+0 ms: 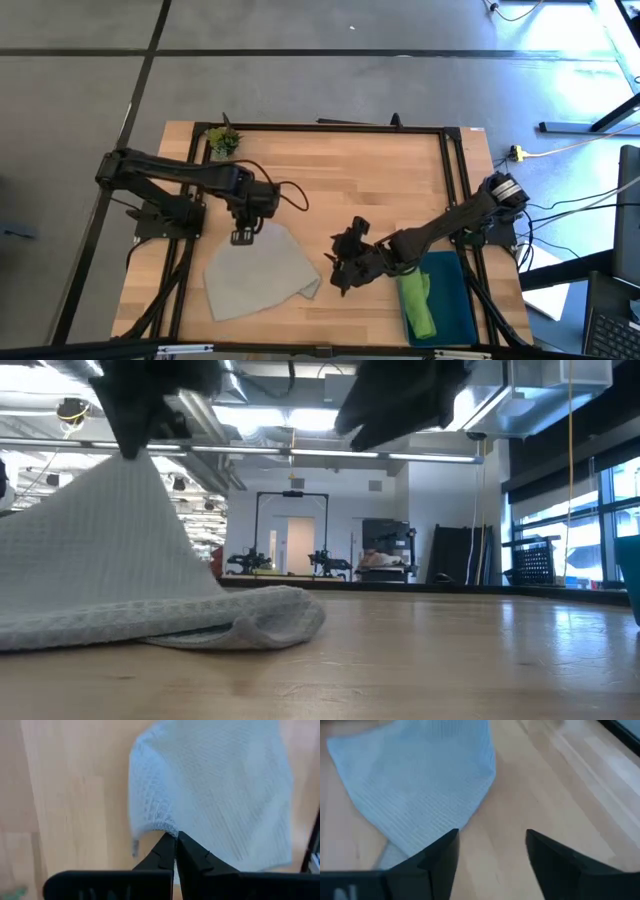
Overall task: Roll microfiber towels into tight, uniform cylinder then place into a basket
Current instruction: Roll the gray microfiber cloth
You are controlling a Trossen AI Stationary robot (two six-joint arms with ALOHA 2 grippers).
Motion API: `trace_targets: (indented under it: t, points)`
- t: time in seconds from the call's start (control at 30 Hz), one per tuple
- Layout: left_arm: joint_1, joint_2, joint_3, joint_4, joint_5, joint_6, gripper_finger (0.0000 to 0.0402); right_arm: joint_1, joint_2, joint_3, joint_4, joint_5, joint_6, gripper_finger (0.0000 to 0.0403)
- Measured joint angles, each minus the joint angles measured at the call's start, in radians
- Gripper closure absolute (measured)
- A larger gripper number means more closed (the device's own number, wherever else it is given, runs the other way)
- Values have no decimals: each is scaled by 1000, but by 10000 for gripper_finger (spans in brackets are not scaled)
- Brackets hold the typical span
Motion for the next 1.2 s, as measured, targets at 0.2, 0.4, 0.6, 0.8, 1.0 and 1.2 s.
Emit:
trace_targets:
  t: [0.2, 0.4, 0.6, 0.8, 1.0, 1.2]
  points:
    - [-72, 0, 50, -1, -15, 62, 401, -49, 51, 0, 134, -1, -145, 175]
    - [-124, 0, 51, -4, -91, 39, 401, -104, 80, 0, 232, -209, -231, 175]
    - [-112, 0, 51, -7, -273, -20, 401, -101, 109, 0, 224, -347, -318, 175]
    - [-39, 0, 51, 0, -364, -82, 401, -73, 162, 0, 228, -432, -380, 175]
    - [26, 0, 51, 1, -365, -90, 401, -55, 243, 0, 270, -494, -422, 175]
    - [55, 0, 51, 6, -365, -67, 401, -51, 274, 0, 289, -504, -420, 175]
